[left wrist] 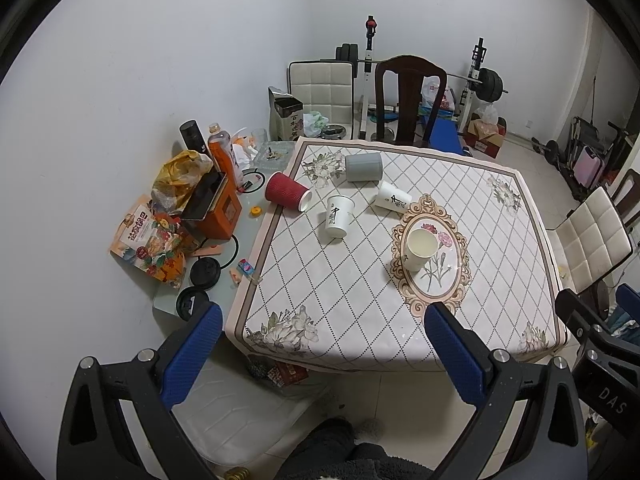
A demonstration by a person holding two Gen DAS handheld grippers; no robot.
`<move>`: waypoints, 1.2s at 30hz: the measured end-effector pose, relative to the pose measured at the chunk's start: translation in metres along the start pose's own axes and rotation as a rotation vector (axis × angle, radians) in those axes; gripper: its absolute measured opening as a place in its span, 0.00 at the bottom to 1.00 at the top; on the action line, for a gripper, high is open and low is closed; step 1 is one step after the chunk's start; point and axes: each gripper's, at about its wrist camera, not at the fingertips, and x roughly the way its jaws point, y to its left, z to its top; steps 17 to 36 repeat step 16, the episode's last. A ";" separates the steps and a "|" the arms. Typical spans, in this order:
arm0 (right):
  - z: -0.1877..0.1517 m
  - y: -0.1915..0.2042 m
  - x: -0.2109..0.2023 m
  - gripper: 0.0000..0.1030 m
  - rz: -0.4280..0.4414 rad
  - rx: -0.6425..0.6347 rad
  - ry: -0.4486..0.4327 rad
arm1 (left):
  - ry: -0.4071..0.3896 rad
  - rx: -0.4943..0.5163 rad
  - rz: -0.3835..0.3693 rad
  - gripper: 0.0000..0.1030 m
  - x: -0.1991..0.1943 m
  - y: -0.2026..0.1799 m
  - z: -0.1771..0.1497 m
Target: Flip cup upright
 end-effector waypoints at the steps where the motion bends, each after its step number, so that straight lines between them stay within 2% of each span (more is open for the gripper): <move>1: -0.001 0.000 0.000 1.00 0.000 -0.001 0.001 | 0.001 0.000 0.000 1.00 0.000 0.000 0.000; 36: 0.000 0.001 0.000 1.00 0.001 0.001 0.002 | 0.002 0.004 -0.002 1.00 0.000 0.003 0.000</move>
